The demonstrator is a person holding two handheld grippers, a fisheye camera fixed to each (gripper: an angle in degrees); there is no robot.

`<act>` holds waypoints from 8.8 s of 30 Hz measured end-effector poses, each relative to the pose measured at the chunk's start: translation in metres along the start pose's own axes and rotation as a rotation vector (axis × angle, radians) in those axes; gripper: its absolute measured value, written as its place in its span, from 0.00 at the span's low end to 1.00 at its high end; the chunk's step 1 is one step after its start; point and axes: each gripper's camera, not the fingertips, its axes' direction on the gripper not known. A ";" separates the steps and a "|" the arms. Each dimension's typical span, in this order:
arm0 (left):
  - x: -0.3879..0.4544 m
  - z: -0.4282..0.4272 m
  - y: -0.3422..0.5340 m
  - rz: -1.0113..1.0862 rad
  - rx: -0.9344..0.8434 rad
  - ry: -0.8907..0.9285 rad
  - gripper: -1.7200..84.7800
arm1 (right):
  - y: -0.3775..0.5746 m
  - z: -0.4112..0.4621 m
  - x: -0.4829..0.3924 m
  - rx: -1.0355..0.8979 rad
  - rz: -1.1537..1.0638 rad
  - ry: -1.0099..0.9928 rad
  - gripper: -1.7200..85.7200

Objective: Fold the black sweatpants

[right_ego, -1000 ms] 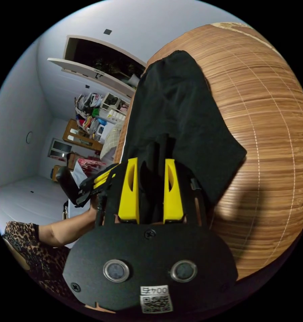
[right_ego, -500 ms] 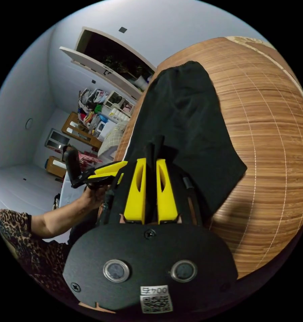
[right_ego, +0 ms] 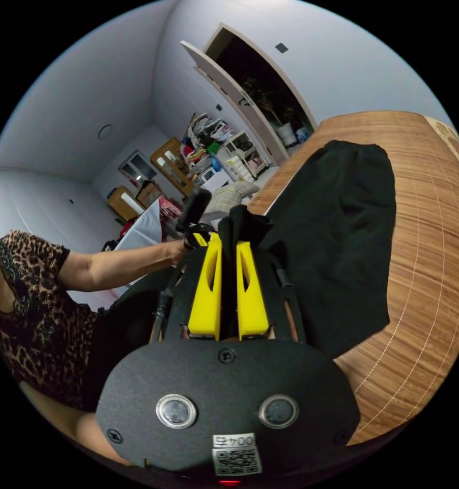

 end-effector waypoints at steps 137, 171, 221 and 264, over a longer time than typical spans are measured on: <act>0.086 0.084 0.005 0.036 0.080 -0.625 0.04 | 0.249 0.090 -0.163 -0.603 0.115 0.249 0.08; 0.304 -0.031 0.385 0.063 0.099 -0.592 0.12 | 0.393 0.226 -0.367 -0.205 -0.073 0.651 0.15; 0.560 0.183 0.472 0.514 -0.144 -0.966 0.22 | 0.422 0.415 -0.570 -0.492 -0.389 0.859 0.08; 0.694 0.124 0.182 0.383 -0.412 -0.445 0.10 | 0.210 0.223 -0.694 -0.473 -0.267 0.558 0.07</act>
